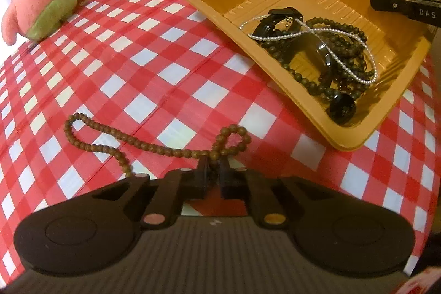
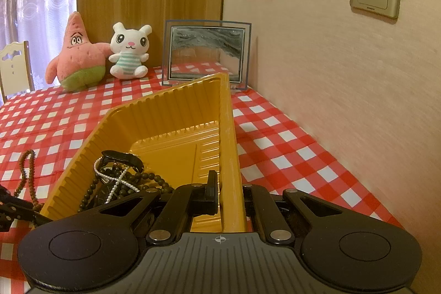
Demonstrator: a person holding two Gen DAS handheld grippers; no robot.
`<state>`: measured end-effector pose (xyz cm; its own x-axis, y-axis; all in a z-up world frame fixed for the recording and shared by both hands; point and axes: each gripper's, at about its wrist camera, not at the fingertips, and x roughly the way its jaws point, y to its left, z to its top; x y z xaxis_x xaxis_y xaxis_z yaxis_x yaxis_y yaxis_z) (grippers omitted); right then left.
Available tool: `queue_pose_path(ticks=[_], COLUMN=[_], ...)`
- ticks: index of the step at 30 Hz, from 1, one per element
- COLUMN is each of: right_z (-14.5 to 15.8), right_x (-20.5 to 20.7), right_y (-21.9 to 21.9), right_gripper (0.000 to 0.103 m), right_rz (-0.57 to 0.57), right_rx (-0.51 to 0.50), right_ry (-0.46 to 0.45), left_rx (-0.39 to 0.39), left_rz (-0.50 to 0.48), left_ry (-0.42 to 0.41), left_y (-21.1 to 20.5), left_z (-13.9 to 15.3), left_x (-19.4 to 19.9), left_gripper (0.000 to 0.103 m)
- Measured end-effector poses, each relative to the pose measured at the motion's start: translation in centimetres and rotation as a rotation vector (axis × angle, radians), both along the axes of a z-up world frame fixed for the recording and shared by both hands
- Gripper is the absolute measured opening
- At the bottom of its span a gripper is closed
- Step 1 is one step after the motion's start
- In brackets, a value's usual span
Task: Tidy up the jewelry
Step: 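Grasp the brown wooden bead strand with the left tool, then lift the wooden bead strand high above the table with the left tool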
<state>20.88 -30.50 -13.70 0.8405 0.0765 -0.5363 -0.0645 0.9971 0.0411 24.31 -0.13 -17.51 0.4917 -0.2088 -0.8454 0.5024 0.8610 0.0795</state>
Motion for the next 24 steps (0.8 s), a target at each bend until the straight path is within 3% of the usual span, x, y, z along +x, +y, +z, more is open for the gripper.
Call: queue_pose_path(ticks=[9, 24], right_z=[-0.1, 0.2], right_x=[0.0, -0.1], right_y=[0.1, 0.3], right_gripper=[0.005, 0.005], right_rz=[0.001, -0.002], right_rx=[0.003, 0.005], right_ry=[-0.007, -0.009], left_rx=[-0.049, -0.161], left_rz=[0.048, 0.201], left_ry=[-0.027, -0.230], left_y=[0.7, 5.7], left_z=[1.9, 12.3], left_x=[-0.9, -1.8], left_gripper=[0.006, 0.006])
